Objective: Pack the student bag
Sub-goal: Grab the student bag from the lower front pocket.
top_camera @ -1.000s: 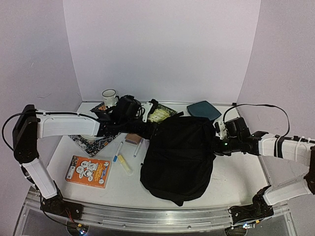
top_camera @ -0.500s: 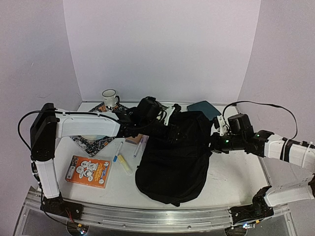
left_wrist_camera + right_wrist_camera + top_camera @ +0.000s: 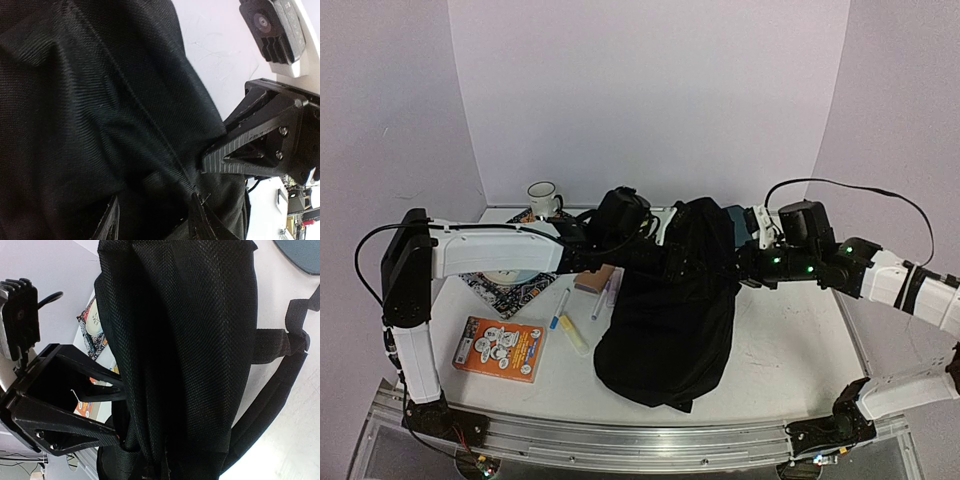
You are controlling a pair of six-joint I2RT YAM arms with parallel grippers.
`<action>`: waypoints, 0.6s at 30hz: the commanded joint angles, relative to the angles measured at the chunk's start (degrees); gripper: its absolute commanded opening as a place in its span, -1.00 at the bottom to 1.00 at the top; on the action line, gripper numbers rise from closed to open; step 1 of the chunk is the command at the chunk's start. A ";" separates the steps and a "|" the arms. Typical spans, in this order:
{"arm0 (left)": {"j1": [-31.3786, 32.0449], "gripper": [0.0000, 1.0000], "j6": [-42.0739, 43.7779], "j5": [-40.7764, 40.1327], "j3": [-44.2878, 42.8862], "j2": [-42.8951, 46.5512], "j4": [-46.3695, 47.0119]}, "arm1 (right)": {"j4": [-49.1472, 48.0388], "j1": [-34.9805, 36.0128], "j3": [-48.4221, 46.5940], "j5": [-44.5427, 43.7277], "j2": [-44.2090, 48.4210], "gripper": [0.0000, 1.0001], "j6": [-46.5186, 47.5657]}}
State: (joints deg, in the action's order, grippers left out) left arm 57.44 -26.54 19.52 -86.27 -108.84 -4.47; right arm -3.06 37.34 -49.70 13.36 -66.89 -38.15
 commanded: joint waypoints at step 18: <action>-0.69 -0.26 -4.71 -4.58 0.27 2.77 2.17 | -1.25 3.66 -6.55 -3.37 -1.86 -1.00 1.34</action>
State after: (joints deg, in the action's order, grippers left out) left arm 57.29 -29.83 15.39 -86.86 -108.55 -3.91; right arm -1.10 40.35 -52.53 10.49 -69.21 -37.75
